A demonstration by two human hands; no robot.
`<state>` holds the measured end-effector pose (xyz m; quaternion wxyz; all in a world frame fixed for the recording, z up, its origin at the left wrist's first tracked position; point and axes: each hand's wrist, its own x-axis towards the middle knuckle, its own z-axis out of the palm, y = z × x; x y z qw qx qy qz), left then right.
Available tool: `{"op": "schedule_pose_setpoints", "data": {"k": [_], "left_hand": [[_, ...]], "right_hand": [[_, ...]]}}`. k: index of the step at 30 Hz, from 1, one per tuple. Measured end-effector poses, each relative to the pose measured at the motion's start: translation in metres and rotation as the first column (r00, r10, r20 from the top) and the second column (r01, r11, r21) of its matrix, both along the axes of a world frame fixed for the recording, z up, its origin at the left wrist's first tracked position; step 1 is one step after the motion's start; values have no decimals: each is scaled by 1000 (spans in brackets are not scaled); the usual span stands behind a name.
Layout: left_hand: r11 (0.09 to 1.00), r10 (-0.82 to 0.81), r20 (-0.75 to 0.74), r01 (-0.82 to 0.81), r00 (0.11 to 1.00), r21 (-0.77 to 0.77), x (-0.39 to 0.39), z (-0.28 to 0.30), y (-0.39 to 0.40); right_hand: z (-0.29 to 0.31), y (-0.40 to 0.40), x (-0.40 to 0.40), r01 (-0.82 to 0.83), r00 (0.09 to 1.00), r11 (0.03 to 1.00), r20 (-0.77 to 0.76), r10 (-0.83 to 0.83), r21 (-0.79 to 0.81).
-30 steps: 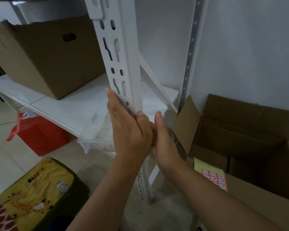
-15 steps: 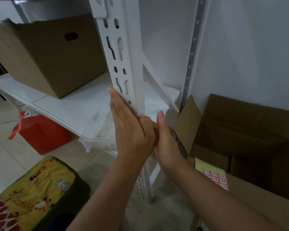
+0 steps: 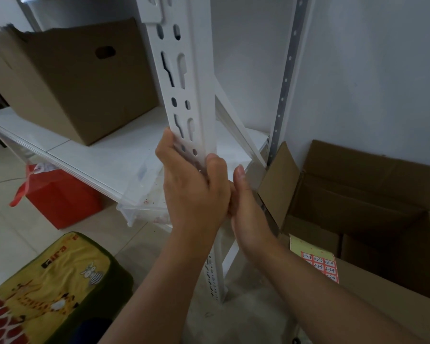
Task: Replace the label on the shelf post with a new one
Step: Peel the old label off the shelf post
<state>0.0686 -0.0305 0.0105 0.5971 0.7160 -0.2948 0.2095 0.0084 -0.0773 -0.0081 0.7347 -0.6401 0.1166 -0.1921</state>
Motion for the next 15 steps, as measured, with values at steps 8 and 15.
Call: {"op": "schedule_pose_setpoints", "data": {"k": [8,15], "left_hand": [[999,11,27,-13,1000,52,2,0,3],[998,-54,47,52,997,44,5,-5,2]], "right_hand": [[1,1,0,-10,1000,1000,4,10,-24],[-1,0,0,-10,1000,1000,19,10,-1]]}}
